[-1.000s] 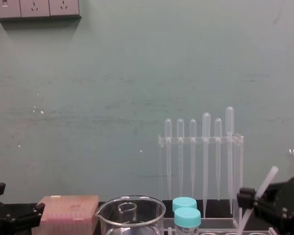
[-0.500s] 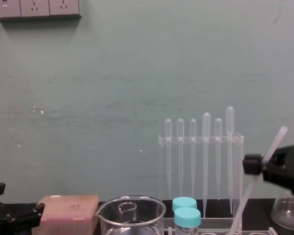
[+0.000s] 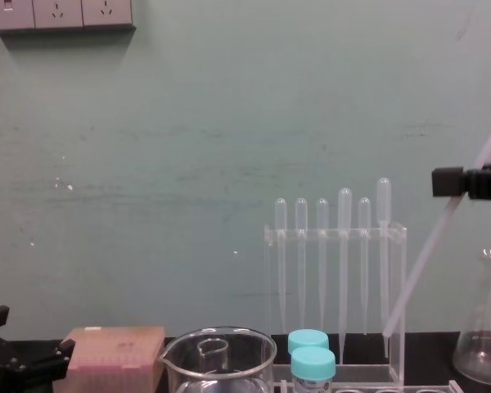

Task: Pick up the stirring rod with one hand, then place it down.

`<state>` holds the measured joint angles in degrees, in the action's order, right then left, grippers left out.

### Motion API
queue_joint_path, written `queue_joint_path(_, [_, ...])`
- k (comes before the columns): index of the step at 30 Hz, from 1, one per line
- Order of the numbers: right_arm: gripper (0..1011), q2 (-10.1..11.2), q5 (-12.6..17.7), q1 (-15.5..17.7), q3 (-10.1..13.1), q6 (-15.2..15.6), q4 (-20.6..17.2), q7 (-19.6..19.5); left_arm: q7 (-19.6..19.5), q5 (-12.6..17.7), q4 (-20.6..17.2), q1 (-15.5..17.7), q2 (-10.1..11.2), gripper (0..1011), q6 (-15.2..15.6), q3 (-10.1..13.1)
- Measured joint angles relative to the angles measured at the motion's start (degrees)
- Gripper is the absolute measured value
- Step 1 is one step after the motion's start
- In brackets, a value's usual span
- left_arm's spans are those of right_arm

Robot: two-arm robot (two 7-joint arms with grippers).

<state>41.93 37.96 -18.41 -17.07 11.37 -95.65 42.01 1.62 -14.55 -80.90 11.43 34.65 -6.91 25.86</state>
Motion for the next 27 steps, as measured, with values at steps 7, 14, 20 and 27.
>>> queue_joint_path(7, [78, 2.2, 1.0, -1.6, -0.8, 2.8, -1.1, 0.3, 0.0, 0.0, 0.0, 0.0, 0.0, 1000, 0.0, 0.0])
queue_joint_path(14, [78, 4.0, 0.8, -2.7, -2.3, 3.8, -1.8, 0.2, 0.0, 0.0, 0.0, 0.0, 0.0, 1000, 0.0, 0.0])
queue_joint_path(20, [77, 5.0, 0.8, -3.0, -3.3, 3.9, -2.2, -0.1, 0.0, 0.0, 0.0, 0.0, 0.0, 1000, 0.0, 0.0])
queue_joint_path(27, [77, 6.0, 1.1, -3.2, -4.1, 3.6, -2.6, -0.8, 0.0, 0.0, 0.0, 0.0, 0.0, 1000, 0.0, 0.0])
